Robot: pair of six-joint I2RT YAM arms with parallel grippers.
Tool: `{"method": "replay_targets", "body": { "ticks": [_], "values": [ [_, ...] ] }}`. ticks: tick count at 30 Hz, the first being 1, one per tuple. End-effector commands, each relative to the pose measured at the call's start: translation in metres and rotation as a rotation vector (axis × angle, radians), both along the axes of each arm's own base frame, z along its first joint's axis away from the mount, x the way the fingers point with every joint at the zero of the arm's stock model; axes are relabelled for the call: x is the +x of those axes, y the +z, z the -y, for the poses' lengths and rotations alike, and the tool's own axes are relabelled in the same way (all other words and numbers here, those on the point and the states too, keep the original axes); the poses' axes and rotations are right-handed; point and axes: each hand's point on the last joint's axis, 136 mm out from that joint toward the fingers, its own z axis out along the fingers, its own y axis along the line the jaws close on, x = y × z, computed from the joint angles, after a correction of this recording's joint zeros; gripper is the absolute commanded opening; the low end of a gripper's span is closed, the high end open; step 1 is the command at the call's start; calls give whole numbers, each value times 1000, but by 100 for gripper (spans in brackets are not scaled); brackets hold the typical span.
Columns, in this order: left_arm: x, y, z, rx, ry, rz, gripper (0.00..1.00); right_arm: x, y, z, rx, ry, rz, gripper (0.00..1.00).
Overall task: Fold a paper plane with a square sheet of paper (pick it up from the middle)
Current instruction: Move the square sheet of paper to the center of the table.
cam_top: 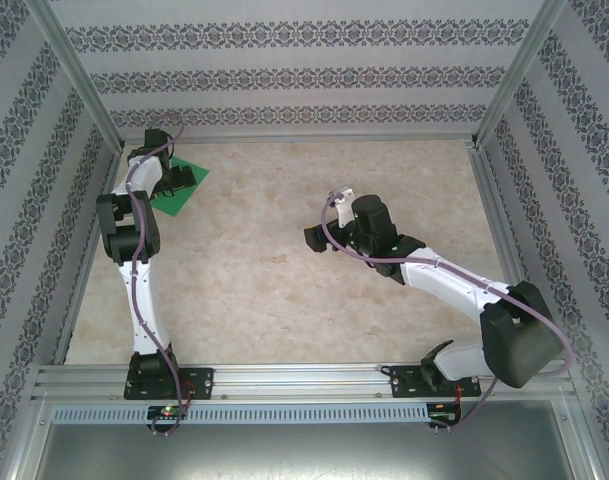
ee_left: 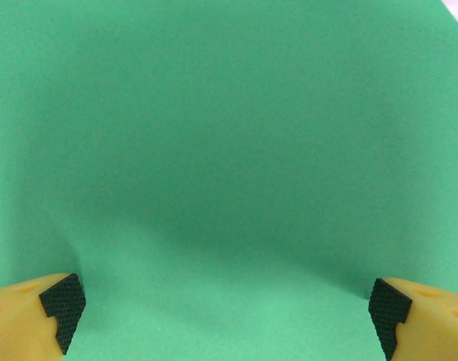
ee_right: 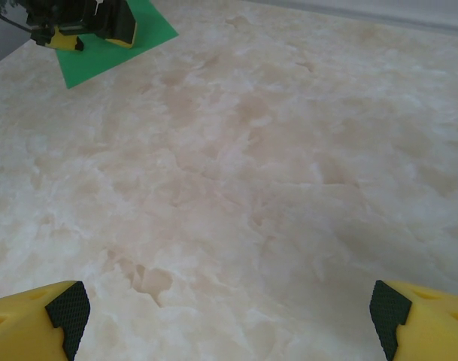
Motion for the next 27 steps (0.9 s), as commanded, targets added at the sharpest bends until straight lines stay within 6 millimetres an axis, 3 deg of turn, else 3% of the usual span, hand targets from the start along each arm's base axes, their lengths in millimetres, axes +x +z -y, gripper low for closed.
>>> {"method": "replay_targets", "body": {
  "ticks": [1, 8, 16, 23, 27],
  "values": [
    [-38, -37, 21, -110, -11, -168, 100, 2, 21, 3, -7, -19, 49, 98],
    [-61, -30, 42, -55, -76, -232, 100, 2, 16, 15, -14, -48, 37, 97],
    [-87, -24, 90, -94, -141, -236, 100, -1, -9, 15, -22, -40, -22, 98],
    [-112, -27, 131, -80, -226, -273, 100, -2, -19, 22, -37, -42, -42, 98],
    [-122, -12, 147, 9, -279, -266, 100, -3, -23, 28, -27, -48, -57, 98]
  ]
}}
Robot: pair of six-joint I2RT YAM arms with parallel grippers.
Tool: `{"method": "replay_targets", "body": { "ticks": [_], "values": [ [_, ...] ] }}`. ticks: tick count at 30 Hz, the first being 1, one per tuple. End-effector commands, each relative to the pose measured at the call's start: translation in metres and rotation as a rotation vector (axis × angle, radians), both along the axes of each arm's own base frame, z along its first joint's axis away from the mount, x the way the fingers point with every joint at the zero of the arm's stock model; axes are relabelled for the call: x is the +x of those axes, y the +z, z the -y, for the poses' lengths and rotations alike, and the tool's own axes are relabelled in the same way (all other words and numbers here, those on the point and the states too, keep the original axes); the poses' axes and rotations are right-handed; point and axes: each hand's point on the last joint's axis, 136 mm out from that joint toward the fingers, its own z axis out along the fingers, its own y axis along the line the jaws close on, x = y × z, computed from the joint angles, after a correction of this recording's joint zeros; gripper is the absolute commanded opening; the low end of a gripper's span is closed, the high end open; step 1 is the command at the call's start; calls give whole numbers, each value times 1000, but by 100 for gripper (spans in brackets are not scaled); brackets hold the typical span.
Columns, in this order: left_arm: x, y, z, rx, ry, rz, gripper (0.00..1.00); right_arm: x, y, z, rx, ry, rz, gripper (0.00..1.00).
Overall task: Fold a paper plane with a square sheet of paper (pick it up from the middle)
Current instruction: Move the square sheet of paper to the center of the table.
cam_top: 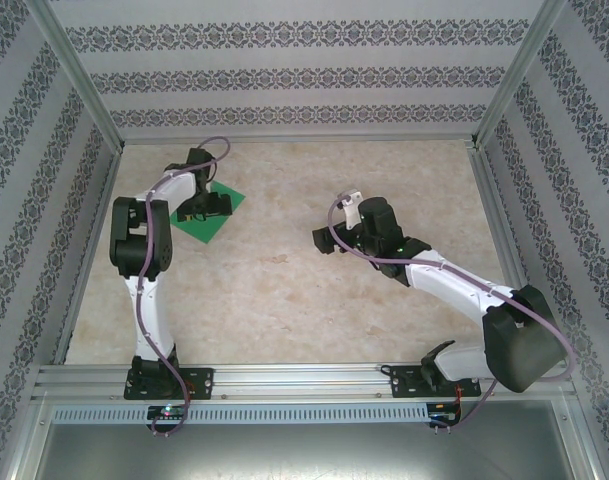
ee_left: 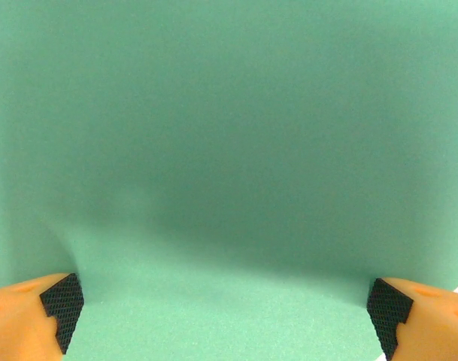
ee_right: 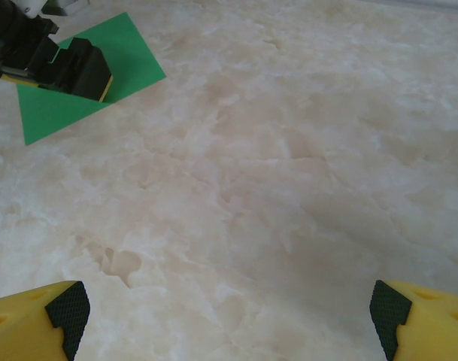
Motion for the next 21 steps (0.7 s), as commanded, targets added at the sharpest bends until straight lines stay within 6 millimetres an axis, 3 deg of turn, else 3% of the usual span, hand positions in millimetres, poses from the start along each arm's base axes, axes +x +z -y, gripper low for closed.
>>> {"method": "replay_targets", "body": {
  "ticks": [1, 11, 21],
  "values": [
    [-33, -2, 22, 12, -36, -79, 100, -4, -9, 7, 8, 2, -28, 98],
    [-64, -4, 97, -55, -126, -85, 100, -6, -12, 19, 30, -8, -46, 98],
    [-94, -21, 171, 25, -293, -95, 100, -9, -17, 32, 22, -27, -79, 98]
  ]
}}
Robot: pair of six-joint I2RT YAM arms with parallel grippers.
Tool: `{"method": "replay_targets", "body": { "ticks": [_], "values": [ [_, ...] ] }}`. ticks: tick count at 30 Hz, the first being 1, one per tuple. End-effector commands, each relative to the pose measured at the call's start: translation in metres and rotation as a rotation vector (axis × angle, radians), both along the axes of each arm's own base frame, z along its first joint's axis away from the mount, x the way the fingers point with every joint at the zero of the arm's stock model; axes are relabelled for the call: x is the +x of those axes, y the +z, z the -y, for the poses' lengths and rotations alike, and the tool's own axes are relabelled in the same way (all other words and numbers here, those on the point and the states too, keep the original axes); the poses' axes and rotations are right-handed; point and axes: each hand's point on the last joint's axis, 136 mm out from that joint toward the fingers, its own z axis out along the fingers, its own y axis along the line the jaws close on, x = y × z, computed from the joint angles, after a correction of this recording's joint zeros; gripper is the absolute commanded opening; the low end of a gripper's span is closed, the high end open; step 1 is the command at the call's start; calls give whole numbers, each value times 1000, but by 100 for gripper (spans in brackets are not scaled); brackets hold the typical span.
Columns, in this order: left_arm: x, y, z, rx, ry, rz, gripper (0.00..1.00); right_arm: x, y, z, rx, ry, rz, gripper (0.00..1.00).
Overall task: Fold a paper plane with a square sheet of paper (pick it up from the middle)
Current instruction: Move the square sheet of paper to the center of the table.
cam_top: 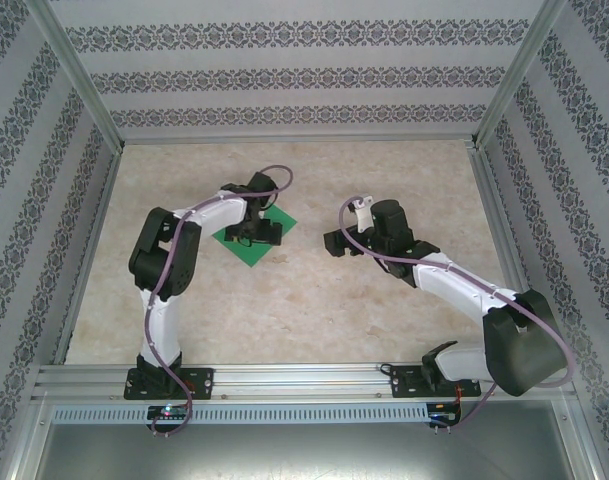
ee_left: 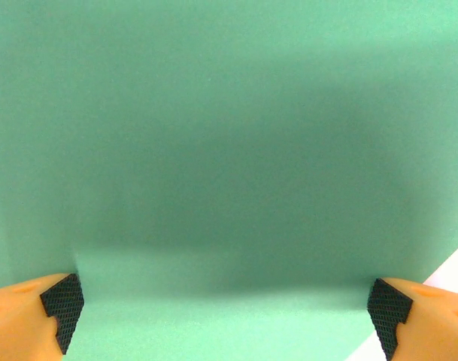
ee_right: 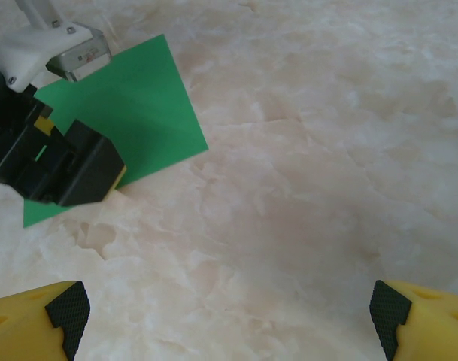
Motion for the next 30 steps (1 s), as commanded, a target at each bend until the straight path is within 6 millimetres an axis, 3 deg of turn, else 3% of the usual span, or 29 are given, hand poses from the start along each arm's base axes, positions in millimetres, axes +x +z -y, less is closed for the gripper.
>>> {"method": "replay_targets", "body": {
  "ticks": [1, 11, 16, 24, 27, 30],
  "values": [
    [-23, -21, 23, 56, -49, -47, 100, -5, 2, 9, 8, -9, -15, 98],
    [-64, -24, 85, 50, -235, -58, 100, -10, 4, 54, 25, -99, -55, 98],
    [-80, -15, 105, 38, -321, -39, 100, -16, 6, 68, 42, -134, -68, 98],
    [-69, 22, 108, 4, -368, 72, 100, -25, 8, 61, 92, -101, -95, 98],
    [-65, 37, 107, -50, -282, 103, 100, -26, 11, 61, 99, -103, -90, 97],
    [-54, 38, 90, -25, -120, 156, 100, -25, 12, 60, 108, -104, -92, 98]
  ]
}}
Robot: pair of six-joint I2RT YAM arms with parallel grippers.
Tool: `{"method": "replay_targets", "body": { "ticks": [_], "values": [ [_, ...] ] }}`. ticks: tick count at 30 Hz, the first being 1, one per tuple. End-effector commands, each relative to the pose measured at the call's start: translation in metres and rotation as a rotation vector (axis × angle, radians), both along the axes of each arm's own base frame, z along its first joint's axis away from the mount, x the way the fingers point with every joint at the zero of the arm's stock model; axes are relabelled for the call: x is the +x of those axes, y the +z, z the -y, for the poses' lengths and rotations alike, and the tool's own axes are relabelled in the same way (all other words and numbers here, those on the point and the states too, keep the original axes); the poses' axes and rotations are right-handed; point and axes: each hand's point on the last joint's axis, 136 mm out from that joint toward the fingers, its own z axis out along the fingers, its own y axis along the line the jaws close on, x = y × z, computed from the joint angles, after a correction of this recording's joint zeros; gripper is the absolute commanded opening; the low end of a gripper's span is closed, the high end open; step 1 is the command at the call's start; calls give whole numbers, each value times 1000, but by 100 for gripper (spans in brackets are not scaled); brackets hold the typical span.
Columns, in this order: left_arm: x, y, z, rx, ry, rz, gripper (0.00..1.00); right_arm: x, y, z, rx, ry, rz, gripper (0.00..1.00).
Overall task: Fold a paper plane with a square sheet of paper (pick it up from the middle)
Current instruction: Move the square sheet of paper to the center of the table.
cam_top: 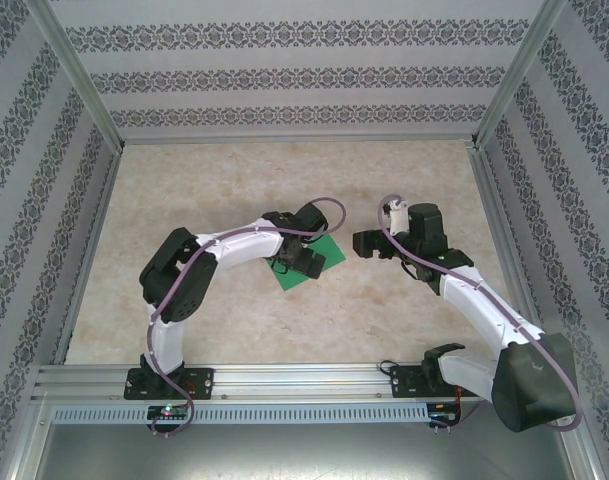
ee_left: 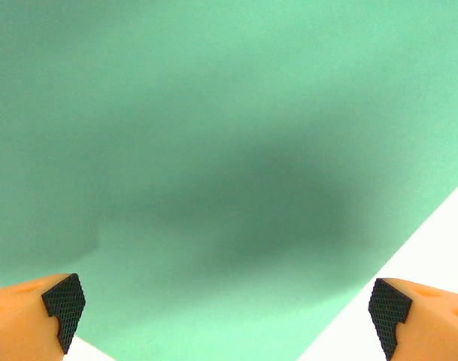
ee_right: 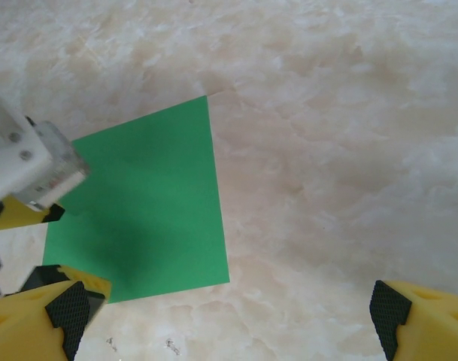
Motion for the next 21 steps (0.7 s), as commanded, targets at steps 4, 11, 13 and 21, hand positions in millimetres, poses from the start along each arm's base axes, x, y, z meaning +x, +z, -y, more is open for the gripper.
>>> {"method": "replay_targets", "body": {
  "ticks": [4, 11, 13, 21],
  "values": [
    [25, 4, -6, -105, 344, 90, 100, -3, 4, -11, 54, 30, -24, 98],
    [36, -4, -15, -27, 579, 143, 100, -3, 3, -18, 53, 42, -35, 98],
    [36, -6, -12, -38, 591, 151, 100, -3, 0, -19, 55, 44, -41, 98],
    [35, -33, -2, 28, 497, 103, 100, -3, -1, -20, 50, 49, -45, 98]
  ]
}}
